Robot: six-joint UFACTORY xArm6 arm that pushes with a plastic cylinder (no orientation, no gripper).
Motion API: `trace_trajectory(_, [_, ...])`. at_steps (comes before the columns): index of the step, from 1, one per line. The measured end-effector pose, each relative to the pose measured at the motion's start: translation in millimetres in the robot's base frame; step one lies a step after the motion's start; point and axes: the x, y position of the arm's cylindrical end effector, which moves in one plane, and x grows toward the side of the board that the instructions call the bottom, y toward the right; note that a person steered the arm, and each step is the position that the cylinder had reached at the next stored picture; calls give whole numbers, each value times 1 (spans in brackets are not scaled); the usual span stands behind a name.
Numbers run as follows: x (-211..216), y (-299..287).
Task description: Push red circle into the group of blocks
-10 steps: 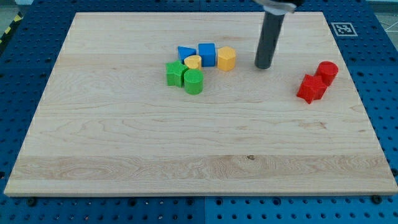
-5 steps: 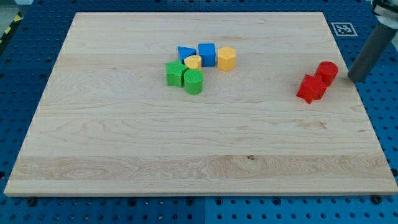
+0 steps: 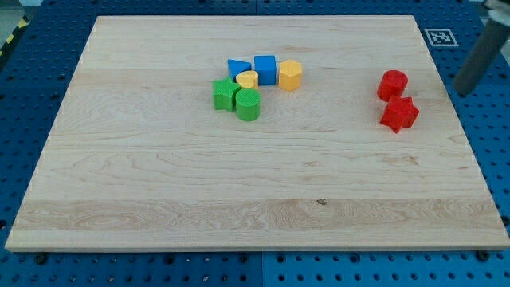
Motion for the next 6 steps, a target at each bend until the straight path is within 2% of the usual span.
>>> trace_trajectory(2, [6, 0])
trace_trajectory(3, [17, -31])
trace_trajectory(5, [-12, -129])
trace_trajectory(6, [-9, -167])
